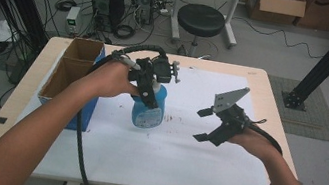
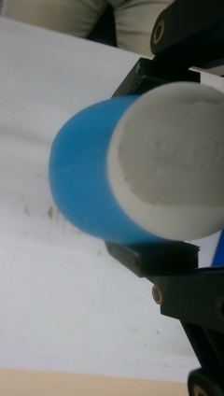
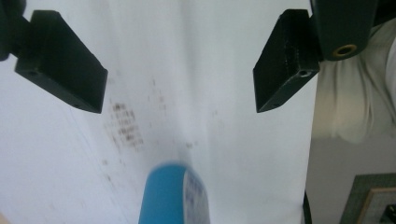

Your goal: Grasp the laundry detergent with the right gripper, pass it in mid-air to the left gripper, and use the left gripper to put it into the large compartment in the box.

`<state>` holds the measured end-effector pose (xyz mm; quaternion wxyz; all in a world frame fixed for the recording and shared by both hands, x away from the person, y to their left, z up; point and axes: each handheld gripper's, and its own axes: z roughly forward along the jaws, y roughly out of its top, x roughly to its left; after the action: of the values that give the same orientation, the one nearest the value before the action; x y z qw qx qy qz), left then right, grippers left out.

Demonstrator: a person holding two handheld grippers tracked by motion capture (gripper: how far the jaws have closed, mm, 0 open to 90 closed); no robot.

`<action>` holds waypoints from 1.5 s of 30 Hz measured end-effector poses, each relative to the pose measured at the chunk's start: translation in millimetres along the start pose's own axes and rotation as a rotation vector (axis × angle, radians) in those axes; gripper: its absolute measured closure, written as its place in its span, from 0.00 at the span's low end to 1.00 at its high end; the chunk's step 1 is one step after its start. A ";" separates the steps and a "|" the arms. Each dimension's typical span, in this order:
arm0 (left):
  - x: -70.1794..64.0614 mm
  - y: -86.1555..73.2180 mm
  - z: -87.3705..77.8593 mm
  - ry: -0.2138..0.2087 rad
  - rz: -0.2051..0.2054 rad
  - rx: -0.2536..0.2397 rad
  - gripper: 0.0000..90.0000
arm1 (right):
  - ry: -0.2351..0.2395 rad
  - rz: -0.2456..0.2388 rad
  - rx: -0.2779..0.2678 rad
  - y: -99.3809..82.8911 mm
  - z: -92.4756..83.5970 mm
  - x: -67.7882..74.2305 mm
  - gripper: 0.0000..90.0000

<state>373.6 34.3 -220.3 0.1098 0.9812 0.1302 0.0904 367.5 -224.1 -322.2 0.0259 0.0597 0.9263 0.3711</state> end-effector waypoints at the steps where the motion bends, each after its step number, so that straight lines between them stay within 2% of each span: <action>1: 1.9 -0.5 -2.1 0.008 -0.020 0.001 0.42 | -0.009 0.008 0.010 -3.3 -5.7 -0.3 0.20; 3: 3.7 -1.1 -4.2 0.015 -0.036 0.002 0.42 | -0.017 0.026 0.022 -9.4 -16.9 -0.4 0.20; 4: 7.3 -2.3 -8.9 0.022 -0.066 0.006 0.42 | -0.021 0.030 0.027 -12.3 -22.1 0.0 0.20; 9: 12.8 -5.3 -20.7 0.046 -0.127 0.011 0.42 | -0.040 0.050 0.072 -25.8 -42.5 1.8 0.20; 12: 14.0 -6.3 -24.8 0.053 -0.151 0.016 0.42 | -0.049 0.059 0.090 -31.3 -48.0 2.1 0.20; 14: 15.8 -7.9 -31.0 0.063 -0.179 0.014 0.42 | -0.055 0.074 0.118 -39.1 -53.9 2.2 0.20; 19: 20.1 -11.1 -40.9 0.072 -0.244 0.008 0.42 | -0.068 0.090 0.151 -48.5 -62.6 2.8 0.20; 24: 24.8 -13.6 -52.1 0.092 -0.307 0.010 0.42 | -0.095 0.072 0.178 -57.6 -70.6 3.3 0.21; 25: 26.2 -14.2 -54.5 0.095 -0.328 0.011 0.42 | -0.097 0.075 0.184 -59.5 -71.6 3.5 0.21; 26: 26.2 -14.2 -54.5 0.095 -0.328 0.011 0.42 | -0.095 0.077 0.195 -61.3 -72.3 3.4 0.21; 27: 28.8 -15.6 -58.6 0.107 -0.359 0.016 0.42 | -0.094 0.075 0.207 -62.8 -72.7 3.6 0.21; 30: 31.8 -17.9 -62.5 0.122 -0.393 0.035 0.42 | -0.090 0.070 0.240 -65.4 -74.1 3.7 0.21; 36: 36.3 -25.9 -69.7 0.148 -0.501 0.041 0.42 | -0.092 0.041 0.257 -64.3 -81.0 1.8 0.21; 37: 36.3 -25.9 -69.7 0.148 -0.501 0.041 0.42 | -0.092 0.041 0.257 -64.3 -81.0 1.8 0.21; 39: 38.9 -29.9 -74.0 0.158 -0.556 0.047 0.42 | -0.107 0.021 0.247 -62.9 -85.7 0.0 0.21; 45: 43.6 -36.5 -85.2 0.186 -0.651 0.055 0.42 | -0.114 -0.003 0.247 -63.6 -89.6 -3.3 0.21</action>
<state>388.8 97.1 -140.8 0.0941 0.8783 0.4485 0.1361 356.7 -331.5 -301.3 0.0715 0.0821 0.9621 0.2500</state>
